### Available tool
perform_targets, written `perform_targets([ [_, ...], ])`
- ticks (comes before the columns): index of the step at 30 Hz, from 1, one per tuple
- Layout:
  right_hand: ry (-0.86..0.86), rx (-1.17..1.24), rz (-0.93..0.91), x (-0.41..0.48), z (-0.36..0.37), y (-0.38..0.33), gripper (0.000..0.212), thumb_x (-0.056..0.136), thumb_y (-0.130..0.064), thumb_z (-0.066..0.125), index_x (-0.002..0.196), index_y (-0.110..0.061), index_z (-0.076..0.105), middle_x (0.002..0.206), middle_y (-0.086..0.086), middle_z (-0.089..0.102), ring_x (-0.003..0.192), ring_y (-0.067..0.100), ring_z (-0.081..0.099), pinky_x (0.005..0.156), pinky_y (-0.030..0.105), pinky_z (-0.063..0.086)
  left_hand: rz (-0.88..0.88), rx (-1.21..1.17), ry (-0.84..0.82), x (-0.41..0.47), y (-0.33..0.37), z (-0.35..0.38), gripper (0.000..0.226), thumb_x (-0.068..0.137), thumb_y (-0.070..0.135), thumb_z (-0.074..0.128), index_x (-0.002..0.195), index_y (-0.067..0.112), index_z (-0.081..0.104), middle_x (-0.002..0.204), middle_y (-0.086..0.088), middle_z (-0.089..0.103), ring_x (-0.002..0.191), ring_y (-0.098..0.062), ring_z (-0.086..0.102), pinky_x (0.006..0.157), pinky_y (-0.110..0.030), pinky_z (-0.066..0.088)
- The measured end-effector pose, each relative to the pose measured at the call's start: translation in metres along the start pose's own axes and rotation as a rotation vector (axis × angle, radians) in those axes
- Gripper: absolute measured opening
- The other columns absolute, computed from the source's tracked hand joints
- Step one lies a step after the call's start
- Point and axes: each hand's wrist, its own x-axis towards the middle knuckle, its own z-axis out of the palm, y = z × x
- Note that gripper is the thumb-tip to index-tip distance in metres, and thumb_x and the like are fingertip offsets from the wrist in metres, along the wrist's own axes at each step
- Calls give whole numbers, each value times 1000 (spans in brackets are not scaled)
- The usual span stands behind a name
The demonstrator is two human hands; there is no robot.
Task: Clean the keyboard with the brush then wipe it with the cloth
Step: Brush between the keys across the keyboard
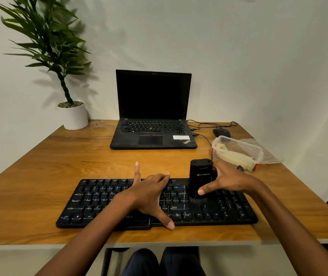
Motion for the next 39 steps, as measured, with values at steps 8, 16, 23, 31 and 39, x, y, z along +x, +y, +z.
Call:
perform_targets([
  [8,264,-30,-31,10,11,5,46,70,-20,79,109,-22,54,97,-14,57,93,4,53,66,5,43,0,-1,-4,-1,0,0,129,65,73,64,149,14,-13,160,-1,-2,147,-17,-5,90,-63,-37],
  [16,106,-60,73,-1,-6,7,57,65,-24,82,111,-23,47,103,-13,56,101,7,54,73,9,41,-5,2,-8,-1,0,1,129,65,74,64,149,14,-14,160,-1,-2,147,-17,-5,91,-64,-36],
  [23,336,-81,27,-5,5,11,52,70,-19,79,114,-19,52,103,-8,57,99,8,52,73,11,41,-9,4,-13,-2,1,-1,128,66,73,63,149,14,-14,160,-2,-2,147,-18,-4,93,-65,-34],
  [31,304,-80,80,-22,4,7,47,68,-21,80,106,-24,52,96,-15,58,89,-2,54,63,5,40,-9,1,-18,-2,1,0,128,67,72,64,149,13,-14,160,-2,-4,147,-17,-6,92,-64,-35],
  [39,683,-149,118,-18,33,10,49,71,-21,79,114,-6,59,109,9,66,85,8,52,57,5,37,-13,-1,-18,-2,1,-1,128,66,73,64,150,13,-13,160,-2,-3,147,-17,-6,92,-65,-35],
])
